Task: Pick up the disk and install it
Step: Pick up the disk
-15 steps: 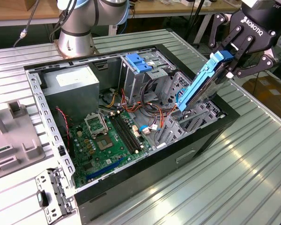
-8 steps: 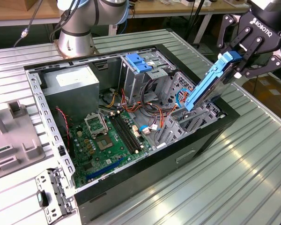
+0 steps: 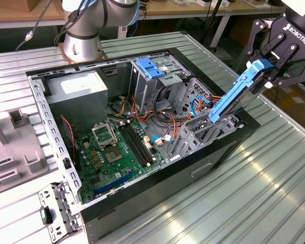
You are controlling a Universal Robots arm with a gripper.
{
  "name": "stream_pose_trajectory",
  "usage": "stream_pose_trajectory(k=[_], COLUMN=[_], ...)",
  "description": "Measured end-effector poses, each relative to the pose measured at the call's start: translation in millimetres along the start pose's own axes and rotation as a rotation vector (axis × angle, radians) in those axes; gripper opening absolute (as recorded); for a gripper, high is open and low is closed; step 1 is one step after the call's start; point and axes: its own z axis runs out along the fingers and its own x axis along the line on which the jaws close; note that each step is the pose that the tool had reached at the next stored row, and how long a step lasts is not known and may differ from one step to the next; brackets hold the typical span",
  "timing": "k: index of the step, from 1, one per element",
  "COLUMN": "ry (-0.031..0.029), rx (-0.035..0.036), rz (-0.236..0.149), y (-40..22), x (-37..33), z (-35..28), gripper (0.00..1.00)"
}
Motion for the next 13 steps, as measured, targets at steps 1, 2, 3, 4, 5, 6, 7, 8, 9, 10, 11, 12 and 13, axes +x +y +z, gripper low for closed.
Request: stream_pose_trajectory(k=[1, 2, 3, 4, 5, 6, 7, 8, 9, 10, 11, 12, 13], ry=[0.0, 0.0001, 0.0, 0.0002, 0.0001, 0.0, 0.0001, 0.0, 0.0002, 0.0001, 0.0001, 0.0001, 0.0001], rx=[0.0, 0.0, 0.0, 0.0, 0.0, 0.0, 0.0, 0.0, 0.0, 0.0, 0.0, 0.0, 0.0], rz=[0.0, 0.0, 0.0, 0.0, 0.0, 0.0, 0.0, 0.0, 0.0, 0.0, 0.0, 0.0, 0.0], y=[-1.0, -1.9, -3.0, -3.6, -5.0, -5.8, -6.3, -6.6, -7.2, -7.6, -7.7, -8.0, -8.2], x=[1.5, 3.0, 5.4, 6.8, 10.7, 13.0, 14.8, 16.0, 18.5, 19.6, 19.7, 19.6, 19.6], z=[0.0, -0.2, -0.3, -0.4, -0.6, -0.7, -0.8, -0.8, -1.0, -1.0, -1.0, -1.0, -1.0], gripper=[0.36, 0.36, 0.36, 0.36, 0.36, 0.36, 0.36, 0.36, 0.36, 0.36, 0.36, 0.36, 0.36])
